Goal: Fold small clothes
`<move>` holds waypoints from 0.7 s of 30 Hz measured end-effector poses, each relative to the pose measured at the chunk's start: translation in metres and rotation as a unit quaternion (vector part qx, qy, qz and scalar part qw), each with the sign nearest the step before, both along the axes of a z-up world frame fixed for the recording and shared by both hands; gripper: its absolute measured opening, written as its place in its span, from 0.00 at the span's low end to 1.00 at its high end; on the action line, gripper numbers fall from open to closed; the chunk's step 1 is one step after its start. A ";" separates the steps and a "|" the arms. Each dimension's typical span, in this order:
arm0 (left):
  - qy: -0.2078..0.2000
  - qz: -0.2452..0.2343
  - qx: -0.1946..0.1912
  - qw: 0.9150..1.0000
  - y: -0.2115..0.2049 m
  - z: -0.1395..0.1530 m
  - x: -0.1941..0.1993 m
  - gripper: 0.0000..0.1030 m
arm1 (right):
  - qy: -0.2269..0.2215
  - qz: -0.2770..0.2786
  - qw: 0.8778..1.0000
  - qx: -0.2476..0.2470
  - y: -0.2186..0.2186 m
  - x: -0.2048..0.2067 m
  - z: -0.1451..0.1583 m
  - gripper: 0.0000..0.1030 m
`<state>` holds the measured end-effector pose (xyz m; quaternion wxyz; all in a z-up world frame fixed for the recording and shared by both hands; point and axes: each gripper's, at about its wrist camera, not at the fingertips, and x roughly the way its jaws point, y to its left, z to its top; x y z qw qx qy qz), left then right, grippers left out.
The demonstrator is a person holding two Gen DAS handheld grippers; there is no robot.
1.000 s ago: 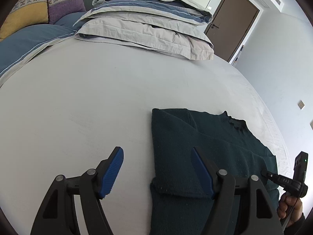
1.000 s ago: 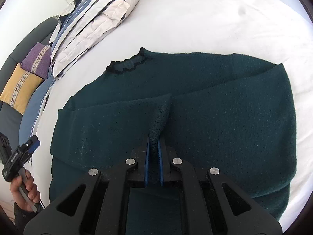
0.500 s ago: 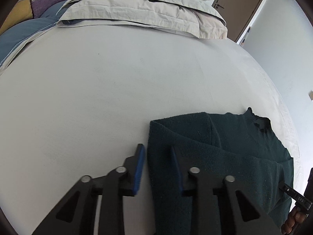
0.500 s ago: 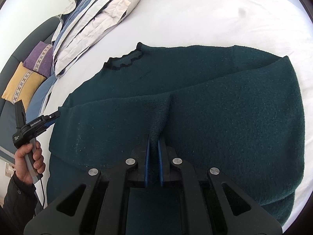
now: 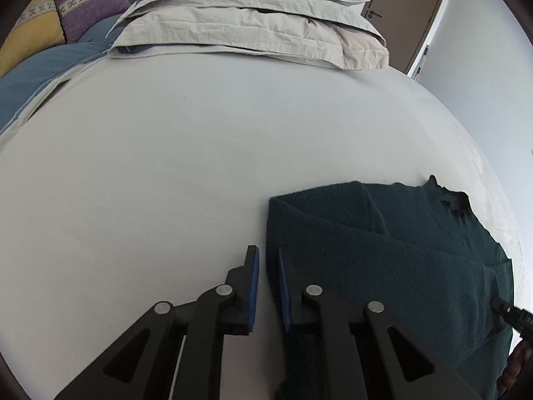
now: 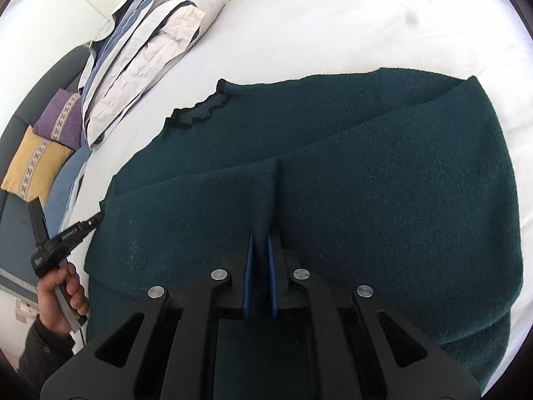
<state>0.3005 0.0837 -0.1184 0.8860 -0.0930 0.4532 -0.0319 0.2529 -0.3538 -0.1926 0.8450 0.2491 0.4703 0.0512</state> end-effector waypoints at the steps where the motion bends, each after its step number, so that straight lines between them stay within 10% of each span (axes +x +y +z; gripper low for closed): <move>1: -0.011 -0.009 0.006 1.000 -0.003 0.006 -0.011 0.13 | -0.005 0.002 1.000 -0.002 0.000 -0.003 0.005 0.10; 21: -0.011 -0.038 0.068 0.997 -0.023 -0.016 -0.068 0.24 | -0.010 0.011 0.996 -0.093 0.020 -0.006 0.018 0.04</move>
